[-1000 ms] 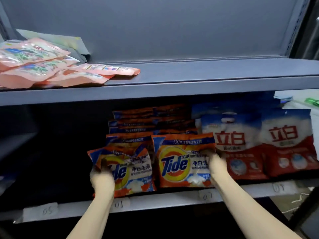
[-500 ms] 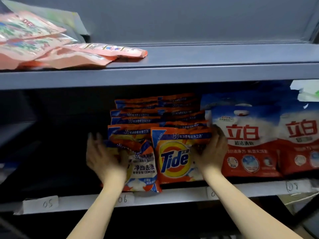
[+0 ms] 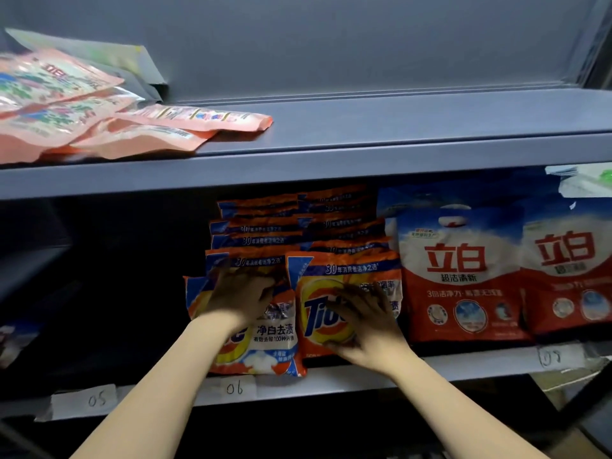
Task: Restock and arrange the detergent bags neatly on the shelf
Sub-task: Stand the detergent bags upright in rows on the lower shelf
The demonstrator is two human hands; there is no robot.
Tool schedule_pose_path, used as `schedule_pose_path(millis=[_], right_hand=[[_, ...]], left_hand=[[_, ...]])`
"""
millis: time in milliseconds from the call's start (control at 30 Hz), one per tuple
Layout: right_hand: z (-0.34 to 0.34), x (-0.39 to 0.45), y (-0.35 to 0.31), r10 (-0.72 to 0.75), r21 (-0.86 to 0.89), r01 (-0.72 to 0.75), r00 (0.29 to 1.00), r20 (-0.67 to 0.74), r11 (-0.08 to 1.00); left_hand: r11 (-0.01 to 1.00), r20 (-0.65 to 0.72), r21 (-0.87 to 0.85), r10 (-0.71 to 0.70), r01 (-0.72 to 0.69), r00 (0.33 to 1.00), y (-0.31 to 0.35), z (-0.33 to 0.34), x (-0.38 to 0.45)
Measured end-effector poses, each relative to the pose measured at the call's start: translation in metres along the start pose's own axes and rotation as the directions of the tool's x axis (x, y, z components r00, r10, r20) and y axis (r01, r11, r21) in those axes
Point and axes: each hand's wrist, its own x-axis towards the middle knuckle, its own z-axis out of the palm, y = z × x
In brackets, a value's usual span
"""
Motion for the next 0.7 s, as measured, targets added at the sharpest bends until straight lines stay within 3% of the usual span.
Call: schedule_pose_path(millis=[133,300,433,533,600,700], right_hand=[[-0.003,0.0,0.007,-0.042,-0.077,0.045,0.998,0.039,0.996],[-0.003,-0.004,0.007,-0.059,-0.13,0.067,0.996,0.062,0.989],[-0.004,-0.007,0.007,-0.032,-0.16,0.044,0.996,0.078,0.986],[-0.009,-0.008,0.01,-0.022,-0.19,0.042,0.994,0.109,0.981],[-0.011,-0.009,0.014,-0.021,-0.204,0.043,0.994,0.108,0.978],[-0.009,-0.016,0.02,-0.05,-0.24,0.064,0.997,0.067,0.969]], left_hand=[[0.991,-0.099,-0.13,-0.031,0.018,0.995,-0.003,-0.009,0.01],[0.968,-0.303,0.107,-0.185,0.226,0.935,-0.002,-0.004,0.013],[0.968,-0.317,0.091,-0.194,0.234,0.928,0.013,0.022,-0.003],[0.97,-0.312,-0.015,-0.234,0.241,0.921,0.024,0.043,-0.035],[0.989,-0.313,-0.019,-0.148,0.15,0.938,0.026,0.064,-0.057],[0.998,-0.187,0.021,-0.058,0.063,0.981,0.018,0.084,-0.07]])
